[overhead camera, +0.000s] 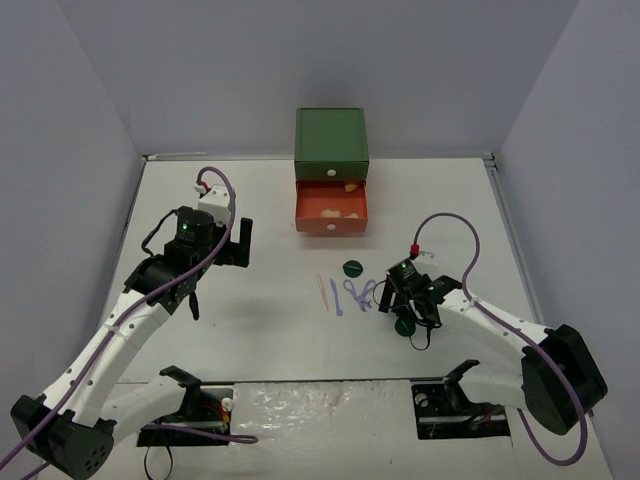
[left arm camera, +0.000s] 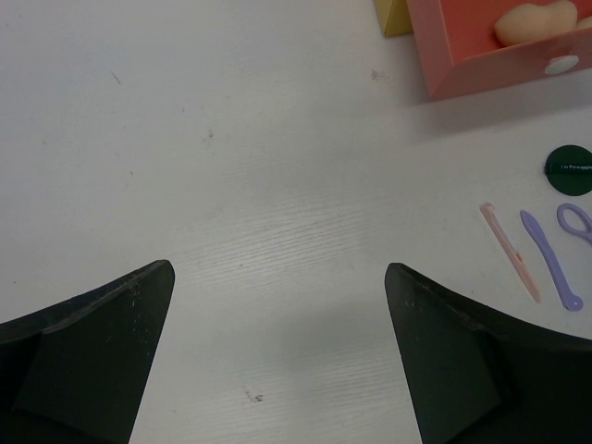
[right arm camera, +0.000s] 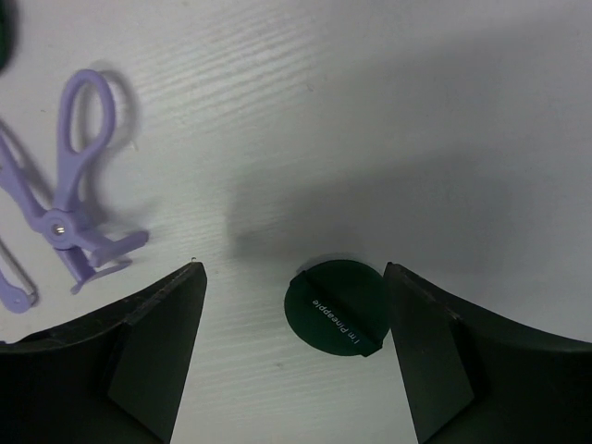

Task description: Organize the makeup

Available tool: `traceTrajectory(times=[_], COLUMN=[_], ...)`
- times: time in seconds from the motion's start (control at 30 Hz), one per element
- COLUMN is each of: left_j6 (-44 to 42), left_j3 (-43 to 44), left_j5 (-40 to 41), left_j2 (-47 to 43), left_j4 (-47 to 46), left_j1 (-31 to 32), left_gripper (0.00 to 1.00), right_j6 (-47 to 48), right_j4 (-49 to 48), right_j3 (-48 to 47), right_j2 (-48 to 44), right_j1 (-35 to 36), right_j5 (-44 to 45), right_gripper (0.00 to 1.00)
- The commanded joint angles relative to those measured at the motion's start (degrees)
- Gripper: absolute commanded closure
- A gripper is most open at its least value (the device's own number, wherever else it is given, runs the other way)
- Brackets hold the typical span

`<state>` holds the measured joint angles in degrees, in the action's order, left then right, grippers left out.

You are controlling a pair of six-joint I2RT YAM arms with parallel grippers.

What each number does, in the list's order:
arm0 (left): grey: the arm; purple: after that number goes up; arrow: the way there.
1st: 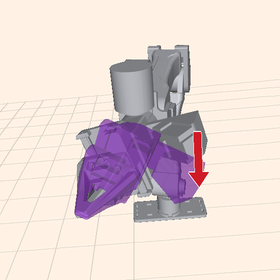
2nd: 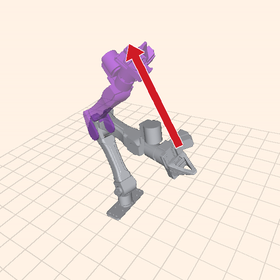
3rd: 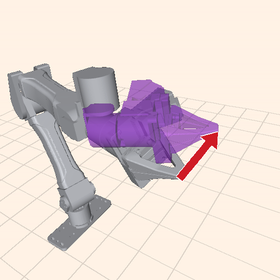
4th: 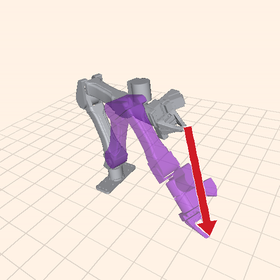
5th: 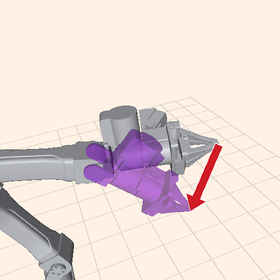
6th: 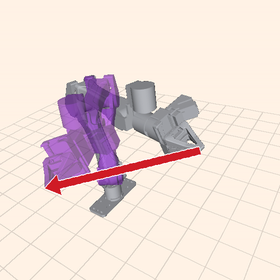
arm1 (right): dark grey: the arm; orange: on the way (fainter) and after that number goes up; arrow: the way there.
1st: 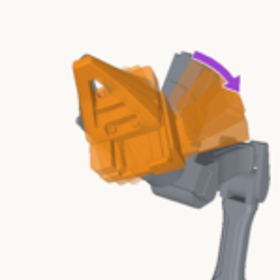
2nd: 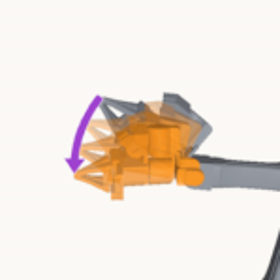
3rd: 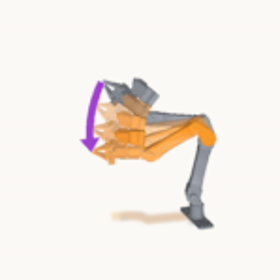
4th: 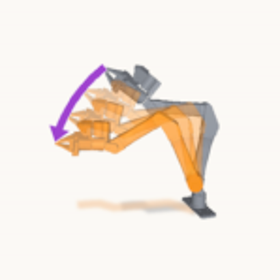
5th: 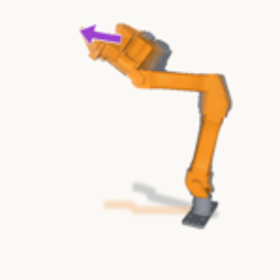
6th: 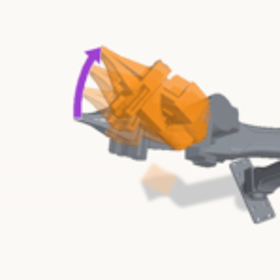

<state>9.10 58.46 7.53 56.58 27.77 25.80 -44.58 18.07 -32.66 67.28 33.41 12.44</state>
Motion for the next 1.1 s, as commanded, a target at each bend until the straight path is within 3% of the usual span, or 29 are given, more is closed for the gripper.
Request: traceTrajectory(times=[0.0,0.23,0.4,0.5,0.6,0.77,0.9,1.07], left_j6=[0.56,0.56,0.56,0.56,0.56,0.67,0.87,0.91], left_j3=[2.05,2.24,2.19,2.18,2.10,2.10,2.10,1.75], left_j5=[-0.09,-0.18,-0.32,-0.32,-0.39,-0.46,-0.89,-0.51], left_j2=[-1.01,-1.50,-1.58,-1.48,-1.48,-0.98,-0.50,-0.41], left_j4=[-2.05,-1.96,-2.02,-2.04,-2.26,-2.28,-2.37,-2.63], left_j1=[-0.46,-0.44,-0.47,-0.59,-0.74,-0.93,-1.11,-1.37], left_gripper=[0.03,0.03,0.03,0.03,0.03,0.03,0.03,0.03], right_j6=[-3.63,-3.37,-3.03,-2.68,-2.24,0.07,5.46,15.32], right_j4=[1.20,1.79,1.79,1.78,1.56,1.44,1.31,-3.91], right_j3=[0.85,0.29,-0.01,-0.13,-0.14,-3.94,-15.66,-33.84], right_j2=[3.13,7.45,8.16,8.57,8.29,5.93,4.98,11.25], right_j1=[-0.33,-0.57,-0.71,-0.71,-0.71,0.41,1.13,2.19], right_j5=[-0.75,-1.84,-2.64,-3.12,-3.19,-1.52,1.62,3.00], right_gripper=[0.28,0.36,0.62,0.85,0.98,1.00,1.00,1.00])
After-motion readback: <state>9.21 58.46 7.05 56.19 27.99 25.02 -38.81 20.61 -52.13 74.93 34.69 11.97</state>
